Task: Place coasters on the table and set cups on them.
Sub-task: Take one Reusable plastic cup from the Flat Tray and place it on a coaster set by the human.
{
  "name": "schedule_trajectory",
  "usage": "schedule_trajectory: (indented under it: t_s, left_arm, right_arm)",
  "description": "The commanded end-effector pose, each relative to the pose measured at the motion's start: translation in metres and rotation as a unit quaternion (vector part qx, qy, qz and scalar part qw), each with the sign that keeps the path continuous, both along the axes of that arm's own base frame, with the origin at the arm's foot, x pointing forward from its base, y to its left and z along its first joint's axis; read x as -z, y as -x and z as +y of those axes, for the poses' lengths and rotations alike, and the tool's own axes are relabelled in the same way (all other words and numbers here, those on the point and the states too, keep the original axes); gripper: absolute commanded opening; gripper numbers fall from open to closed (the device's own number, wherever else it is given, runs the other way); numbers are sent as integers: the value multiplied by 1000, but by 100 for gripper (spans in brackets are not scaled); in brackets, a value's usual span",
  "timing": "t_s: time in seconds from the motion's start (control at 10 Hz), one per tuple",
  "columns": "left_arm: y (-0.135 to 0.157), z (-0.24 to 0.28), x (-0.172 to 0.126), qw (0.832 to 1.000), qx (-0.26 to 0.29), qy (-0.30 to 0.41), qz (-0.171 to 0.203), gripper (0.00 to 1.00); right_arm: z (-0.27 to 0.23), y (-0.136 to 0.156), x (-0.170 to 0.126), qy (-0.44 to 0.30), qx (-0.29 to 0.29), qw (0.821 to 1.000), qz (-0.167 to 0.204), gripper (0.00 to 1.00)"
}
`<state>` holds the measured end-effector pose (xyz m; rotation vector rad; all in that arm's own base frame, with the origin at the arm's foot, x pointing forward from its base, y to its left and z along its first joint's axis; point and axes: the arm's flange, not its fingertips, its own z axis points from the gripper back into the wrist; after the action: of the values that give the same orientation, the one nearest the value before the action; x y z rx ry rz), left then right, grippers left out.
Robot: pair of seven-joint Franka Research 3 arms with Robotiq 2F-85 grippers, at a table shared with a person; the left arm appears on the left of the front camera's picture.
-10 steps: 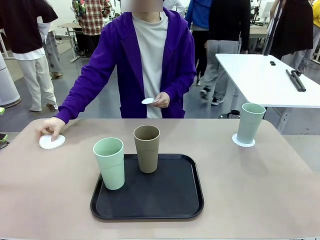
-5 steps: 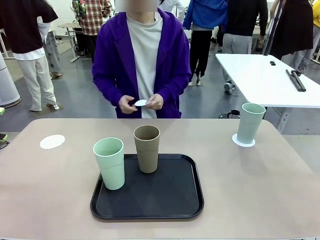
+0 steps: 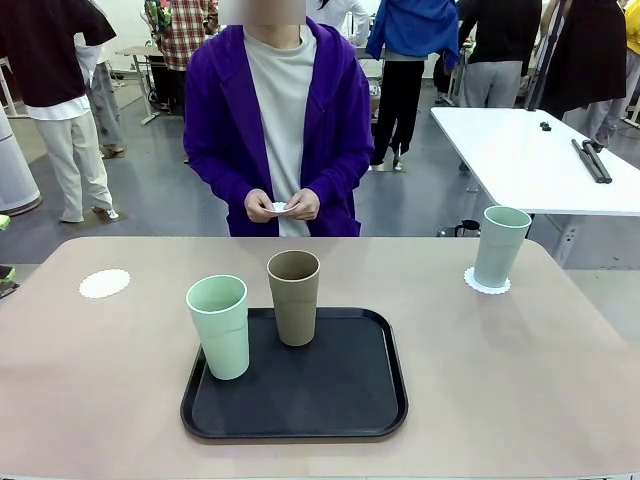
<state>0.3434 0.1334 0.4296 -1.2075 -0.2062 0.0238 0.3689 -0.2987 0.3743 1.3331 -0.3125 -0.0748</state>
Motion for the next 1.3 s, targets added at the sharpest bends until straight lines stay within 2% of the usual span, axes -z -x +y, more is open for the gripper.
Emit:
schedule_trajectory:
  t_s: [0.0, 0.1, 0.2, 0.4, 0.5, 0.7, 0.9, 1.1, 1.2]
  left_arm:
    - [-13, -18, -23, 987, 68, -107, -99, 100]
    - [-15, -48, -44, 963, 159, -164, -140, 100]
    - [-20, -71, -57, 939, 210, -217, -165, 100]
    - [-31, -121, -77, 889, 301, -294, -180, 100]
    - [-28, -152, -83, 851, 346, -338, -203, 100]
    - [-18, -200, -87, 800, 363, -407, -251, 100]
    - [-10, -234, -79, 760, 390, -442, -274, 100]
    - [-9, -255, -67, 731, 411, -468, -278, 100]
    - [-10, -260, -60, 724, 418, -472, -278, 100]
  right_arm:
    - [2, 0, -1, -6, 1, 1000, -2, 100]
    - [2, 0, -1, -6, 1, 1000, -2, 100]
    - [2, 0, -1, -6, 1, 1000, -2, 100]
    - [2, 0, -1, -6, 1, 1000, -2, 100]
    - [2, 0, -1, -6, 1, 1000, -2, 100]
    - [2, 0, -1, -6, 1, 1000, -2, 100]
    - [2, 0, -1, -6, 1, 1000, -2, 100]
    - [2, 0, -1, -6, 1, 1000, -2, 100]
    - [2, 0, -1, -6, 1, 1000, -2, 100]
